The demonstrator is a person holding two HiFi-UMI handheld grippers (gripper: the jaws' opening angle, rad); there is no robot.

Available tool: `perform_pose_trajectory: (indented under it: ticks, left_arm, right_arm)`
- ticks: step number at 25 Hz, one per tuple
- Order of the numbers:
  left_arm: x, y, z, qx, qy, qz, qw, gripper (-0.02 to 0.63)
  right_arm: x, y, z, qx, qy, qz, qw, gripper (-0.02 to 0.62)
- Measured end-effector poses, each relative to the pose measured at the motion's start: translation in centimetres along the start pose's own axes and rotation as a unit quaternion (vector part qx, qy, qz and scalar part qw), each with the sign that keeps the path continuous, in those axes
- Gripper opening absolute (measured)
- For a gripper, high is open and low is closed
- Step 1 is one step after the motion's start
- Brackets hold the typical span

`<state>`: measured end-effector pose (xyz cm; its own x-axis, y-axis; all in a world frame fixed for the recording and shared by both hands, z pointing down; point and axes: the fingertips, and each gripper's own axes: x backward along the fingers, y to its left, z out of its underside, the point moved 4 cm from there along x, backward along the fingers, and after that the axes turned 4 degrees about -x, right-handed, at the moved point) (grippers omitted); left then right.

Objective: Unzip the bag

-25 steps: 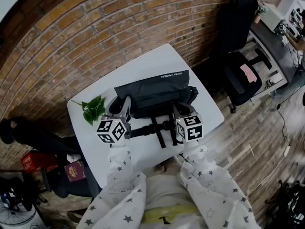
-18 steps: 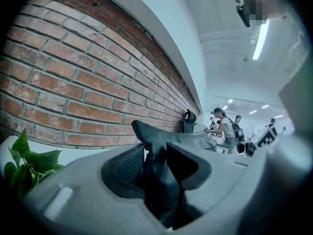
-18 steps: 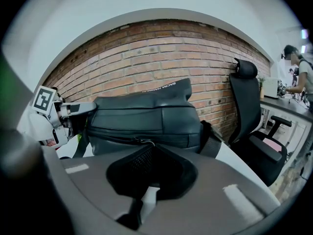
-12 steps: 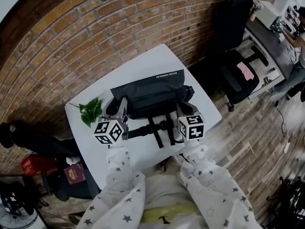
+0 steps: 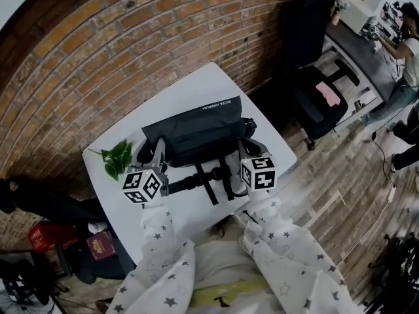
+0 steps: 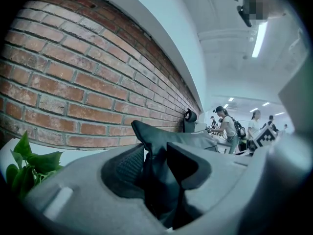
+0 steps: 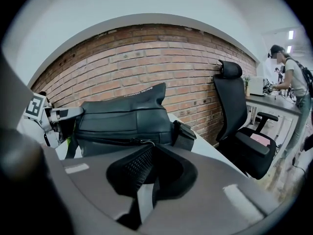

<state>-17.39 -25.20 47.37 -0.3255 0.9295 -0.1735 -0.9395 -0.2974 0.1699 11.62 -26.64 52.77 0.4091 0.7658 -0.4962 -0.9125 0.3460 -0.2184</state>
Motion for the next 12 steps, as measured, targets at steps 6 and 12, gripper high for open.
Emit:
perform_pose_trajectory:
  ticks: [6,12]
  left_arm:
    - [-0.2,-0.2,0.0,0.0,-0.001,0.0,1.0,0.141]
    - [-0.3,-0.3,-0.1,-0.001,-0.001,-0.001,1.0,0.143]
  right_arm:
    - [0.5,-2.0,-0.2,-0.017,-0.007,0.028,0.999,0.02]
    - [0.8,-3.8,-0.3,-0.034,-0.013,0.047,0.998,0.02]
